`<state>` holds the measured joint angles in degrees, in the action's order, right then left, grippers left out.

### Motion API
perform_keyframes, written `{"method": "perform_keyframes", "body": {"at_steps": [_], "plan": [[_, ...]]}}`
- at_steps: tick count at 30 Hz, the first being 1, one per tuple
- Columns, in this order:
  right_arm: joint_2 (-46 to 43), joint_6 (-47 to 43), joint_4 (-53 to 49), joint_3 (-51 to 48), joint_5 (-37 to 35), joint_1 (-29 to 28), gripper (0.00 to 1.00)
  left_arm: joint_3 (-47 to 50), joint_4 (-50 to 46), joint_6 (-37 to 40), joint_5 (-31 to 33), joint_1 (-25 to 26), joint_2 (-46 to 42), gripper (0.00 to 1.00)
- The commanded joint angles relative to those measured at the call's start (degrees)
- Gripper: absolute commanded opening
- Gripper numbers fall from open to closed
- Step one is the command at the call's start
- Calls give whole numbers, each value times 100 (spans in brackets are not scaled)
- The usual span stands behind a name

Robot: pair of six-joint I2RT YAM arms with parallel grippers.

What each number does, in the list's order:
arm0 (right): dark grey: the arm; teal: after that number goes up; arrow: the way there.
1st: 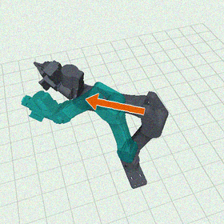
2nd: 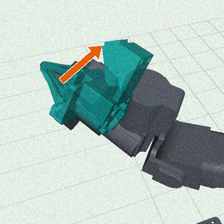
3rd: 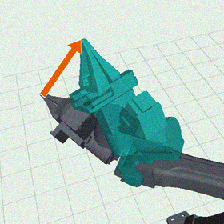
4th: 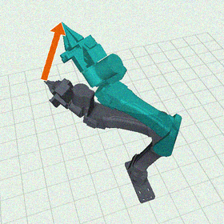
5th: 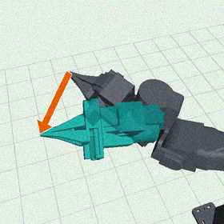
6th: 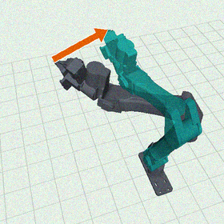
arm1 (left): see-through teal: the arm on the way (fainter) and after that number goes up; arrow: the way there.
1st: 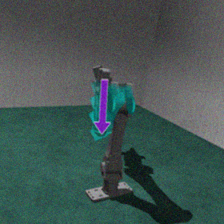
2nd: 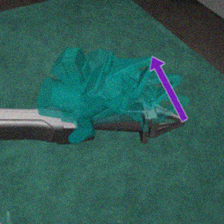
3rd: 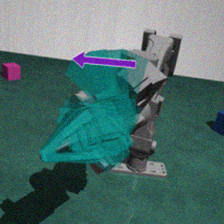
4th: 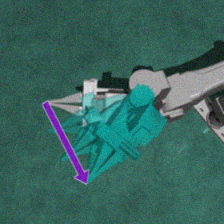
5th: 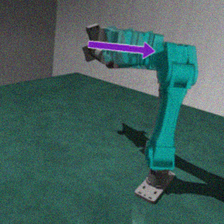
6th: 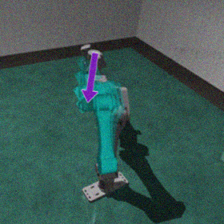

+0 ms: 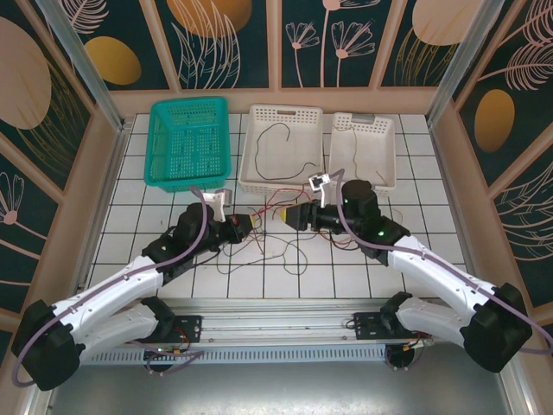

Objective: Untangle the cables

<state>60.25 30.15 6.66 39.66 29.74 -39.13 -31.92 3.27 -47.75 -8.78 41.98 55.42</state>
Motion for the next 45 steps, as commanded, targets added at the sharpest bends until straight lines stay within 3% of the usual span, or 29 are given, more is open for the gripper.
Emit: {"method": "perform_keyframes", "body": {"at_steps": [1,8,18,28,31,36,38,45], "plan": [[94,-58,167,-141,-324,-176,60,54,279,-151,22,145,30,0],[606,-98,215,32,-1098,-961,59,108,401,-248,147,300,42,0],[367,635,1116,-418,-2193,-1019,46,128,533,-162,-14,483,230,0],[585,770,1583,-448,-2110,-1026,40,222,762,-136,-221,583,381,0],[650,773,1619,-442,-2076,-1026,33,213,772,-119,-244,587,400,0],[539,725,1525,-483,-2261,-1026,6,221,762,-62,-309,592,341,0],[455,712,1505,-524,-2361,-1026,0,230,741,-33,-344,584,296,0],[370,641,1364,-555,-2486,-1019,0,304,737,13,-401,587,95,17]]}}
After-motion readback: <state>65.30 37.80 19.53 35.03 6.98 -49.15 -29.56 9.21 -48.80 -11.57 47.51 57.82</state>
